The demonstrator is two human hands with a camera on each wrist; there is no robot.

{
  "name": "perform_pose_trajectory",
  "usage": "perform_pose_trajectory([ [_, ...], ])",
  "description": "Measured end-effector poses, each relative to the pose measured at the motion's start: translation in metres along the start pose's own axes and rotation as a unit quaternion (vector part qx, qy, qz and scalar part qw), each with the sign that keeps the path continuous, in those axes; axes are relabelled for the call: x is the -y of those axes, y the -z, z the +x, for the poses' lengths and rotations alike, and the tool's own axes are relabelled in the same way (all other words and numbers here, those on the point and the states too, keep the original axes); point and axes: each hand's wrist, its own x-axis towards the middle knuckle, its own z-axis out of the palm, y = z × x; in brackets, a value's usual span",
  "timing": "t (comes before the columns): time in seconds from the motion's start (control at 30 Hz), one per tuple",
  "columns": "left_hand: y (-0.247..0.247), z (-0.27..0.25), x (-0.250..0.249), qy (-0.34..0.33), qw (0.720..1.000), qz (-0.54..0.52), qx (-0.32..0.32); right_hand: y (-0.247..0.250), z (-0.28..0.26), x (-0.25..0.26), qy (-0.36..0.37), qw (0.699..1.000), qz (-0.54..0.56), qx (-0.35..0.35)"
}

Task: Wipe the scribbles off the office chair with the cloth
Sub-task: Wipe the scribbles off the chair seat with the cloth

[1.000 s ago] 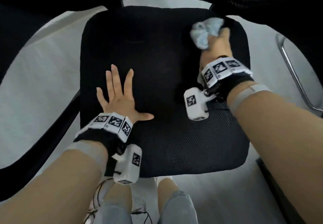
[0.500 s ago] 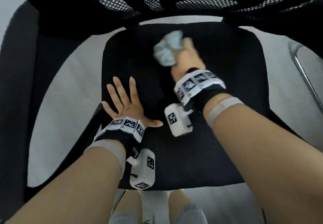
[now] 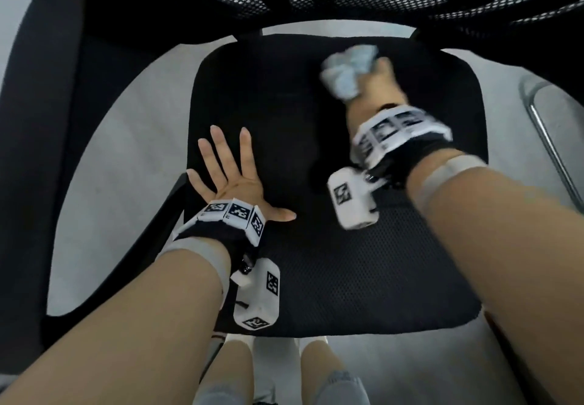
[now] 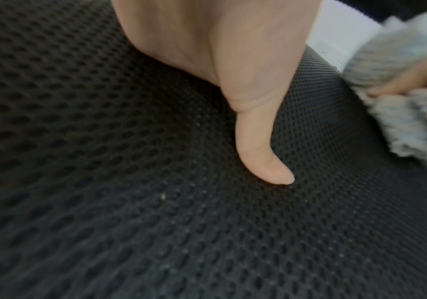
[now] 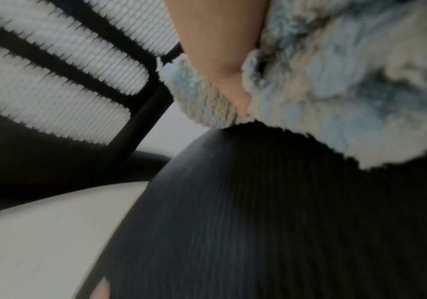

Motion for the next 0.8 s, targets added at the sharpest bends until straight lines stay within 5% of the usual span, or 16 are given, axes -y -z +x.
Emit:
perform_pose_trajectory([
  [0.1,0.003,0.001,-0.001,0.003,1.000,0.018,-0.001,0.019,0.002,-0.004,-0.053,0.991,0.118,-0.042],
  [0.17,0.005,0.001,-0.002,0.011,1.000,0.021,0.011,0.025,0.000,0.003,-0.064,0.955,0.286,-0.047],
  [0.3,0.006,0.001,-0.001,0.009,1.000,0.016,0.011,0.008,-0.020,0.032,-0.072,0.895,0.434,0.077],
  [0.4,0.004,0.002,0.001,0.008,1.000,0.018,0.000,0.000,-0.019,0.034,-0.099,0.927,0.344,0.111],
  [0.5,0.005,0.002,0.001,0.008,1.000,0.014,0.006,-0.004,-0.009,0.022,-0.047,0.994,0.095,-0.001],
  [0.8,0.003,0.004,-0.001,0.024,0.999,0.033,0.016,-0.043,-0.036,0.046,0.153,0.983,-0.098,0.002],
])
